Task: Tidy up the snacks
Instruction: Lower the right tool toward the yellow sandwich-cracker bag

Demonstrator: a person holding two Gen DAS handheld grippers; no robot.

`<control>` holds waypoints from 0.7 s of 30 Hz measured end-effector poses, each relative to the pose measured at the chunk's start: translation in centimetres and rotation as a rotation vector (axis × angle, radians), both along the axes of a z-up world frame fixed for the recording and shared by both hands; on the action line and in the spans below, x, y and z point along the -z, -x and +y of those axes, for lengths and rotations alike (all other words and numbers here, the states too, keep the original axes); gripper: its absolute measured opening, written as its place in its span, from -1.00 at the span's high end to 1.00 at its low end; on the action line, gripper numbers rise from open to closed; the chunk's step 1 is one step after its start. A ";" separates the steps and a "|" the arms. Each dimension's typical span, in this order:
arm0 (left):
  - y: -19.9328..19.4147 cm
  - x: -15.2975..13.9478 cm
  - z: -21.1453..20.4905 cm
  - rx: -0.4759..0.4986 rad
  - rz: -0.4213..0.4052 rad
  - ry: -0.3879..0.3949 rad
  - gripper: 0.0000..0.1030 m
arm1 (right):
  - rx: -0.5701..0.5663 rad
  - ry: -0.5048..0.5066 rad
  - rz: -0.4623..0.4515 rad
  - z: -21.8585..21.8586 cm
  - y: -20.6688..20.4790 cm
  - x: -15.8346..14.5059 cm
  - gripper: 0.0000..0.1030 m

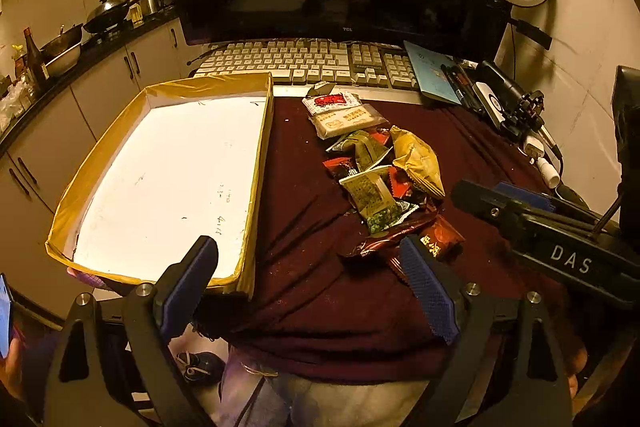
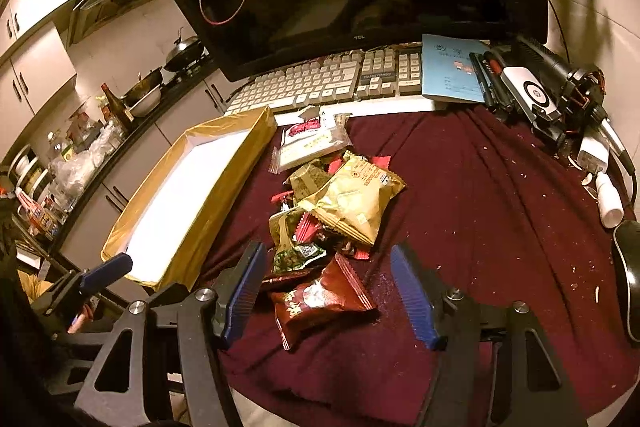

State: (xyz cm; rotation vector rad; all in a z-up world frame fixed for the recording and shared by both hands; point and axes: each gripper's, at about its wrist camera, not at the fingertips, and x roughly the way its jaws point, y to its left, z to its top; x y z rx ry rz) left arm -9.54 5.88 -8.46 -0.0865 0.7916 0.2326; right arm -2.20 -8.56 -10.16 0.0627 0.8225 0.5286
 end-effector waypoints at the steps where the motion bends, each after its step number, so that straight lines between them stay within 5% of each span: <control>1: 0.0 0.0 0.1 0.000 -0.001 0.002 -0.80 | -0.002 0.005 0.000 0.1 0.0 0.0 -0.30; 21: -0.7 1.5 2.2 -0.007 0.006 0.061 -0.80 | 0.028 0.050 0.028 2.0 -1.8 1.1 -0.30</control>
